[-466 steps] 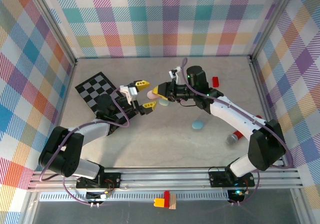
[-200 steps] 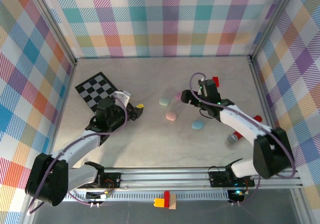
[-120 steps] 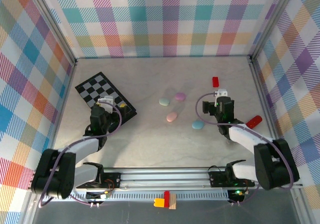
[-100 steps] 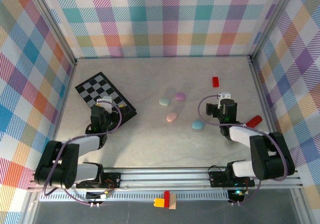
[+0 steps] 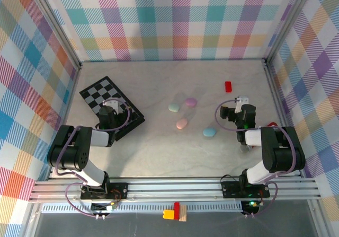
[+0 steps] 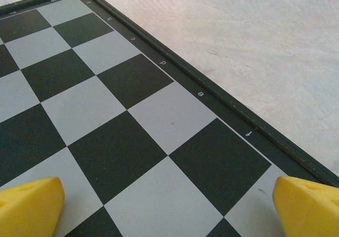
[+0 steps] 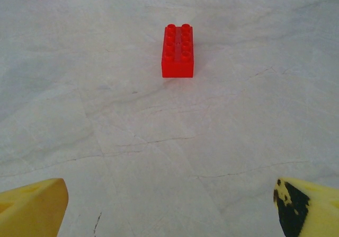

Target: Insert wireless bluetooth earbuds into charging case

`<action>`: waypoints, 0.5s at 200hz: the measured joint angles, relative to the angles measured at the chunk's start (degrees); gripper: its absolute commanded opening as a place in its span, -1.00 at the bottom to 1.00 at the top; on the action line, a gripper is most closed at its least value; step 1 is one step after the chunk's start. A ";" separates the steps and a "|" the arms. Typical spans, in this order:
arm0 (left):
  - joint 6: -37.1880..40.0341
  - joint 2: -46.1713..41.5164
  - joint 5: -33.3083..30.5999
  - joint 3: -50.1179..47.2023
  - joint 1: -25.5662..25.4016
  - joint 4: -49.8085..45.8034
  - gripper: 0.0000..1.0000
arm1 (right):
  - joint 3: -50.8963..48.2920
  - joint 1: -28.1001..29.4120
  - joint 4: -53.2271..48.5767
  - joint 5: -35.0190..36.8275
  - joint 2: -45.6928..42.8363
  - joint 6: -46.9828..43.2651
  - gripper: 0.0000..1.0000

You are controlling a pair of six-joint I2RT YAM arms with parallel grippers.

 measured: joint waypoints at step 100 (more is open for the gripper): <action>-0.59 0.00 0.02 0.00 0.00 0.00 1.00 | 0.00 0.00 0.39 -1.27 0.00 0.44 0.97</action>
